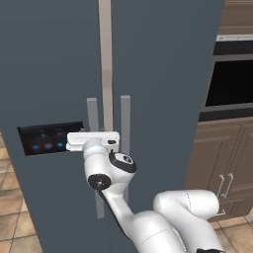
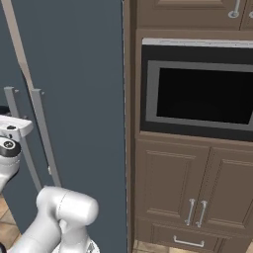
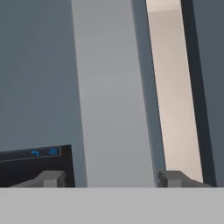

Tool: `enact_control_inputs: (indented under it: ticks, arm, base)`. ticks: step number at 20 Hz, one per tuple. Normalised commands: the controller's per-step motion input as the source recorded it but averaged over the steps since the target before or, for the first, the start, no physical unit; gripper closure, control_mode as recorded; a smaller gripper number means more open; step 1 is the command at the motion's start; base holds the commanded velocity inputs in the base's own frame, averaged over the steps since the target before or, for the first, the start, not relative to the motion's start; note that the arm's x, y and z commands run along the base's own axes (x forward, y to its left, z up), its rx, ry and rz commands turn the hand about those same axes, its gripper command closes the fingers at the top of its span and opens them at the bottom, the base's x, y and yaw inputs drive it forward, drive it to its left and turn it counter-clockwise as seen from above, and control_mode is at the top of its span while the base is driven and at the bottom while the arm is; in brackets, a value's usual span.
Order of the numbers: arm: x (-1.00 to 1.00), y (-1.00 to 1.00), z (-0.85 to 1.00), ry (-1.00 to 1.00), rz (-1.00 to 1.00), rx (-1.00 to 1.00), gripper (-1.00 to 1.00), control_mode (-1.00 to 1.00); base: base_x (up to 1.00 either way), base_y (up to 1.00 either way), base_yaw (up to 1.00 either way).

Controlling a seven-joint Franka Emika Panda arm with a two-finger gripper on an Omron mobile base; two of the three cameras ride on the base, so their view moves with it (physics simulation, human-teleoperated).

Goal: Open the freezer door, pick up the ice cube tray from the freezer, and place it on the dining counter.

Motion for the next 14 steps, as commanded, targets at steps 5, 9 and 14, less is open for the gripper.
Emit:
enact_control_inputs:
  ticks: [5,9,14]
  arm:
    - [0.0,0.0,0.0,0.0,0.0,0.0,1.0,-1.0]
    - [-0.22,0.1,0.0,0.0,0.0,0.0,1.0,-1.0]
    - [-0.89,0.42,0.0,0.0,0.01,0.0,1.0,-1.0]
  base:
    - [0.0,0.0,0.0]
    - [0.0,0.0,0.0]
    - [0.0,0.0,0.0]
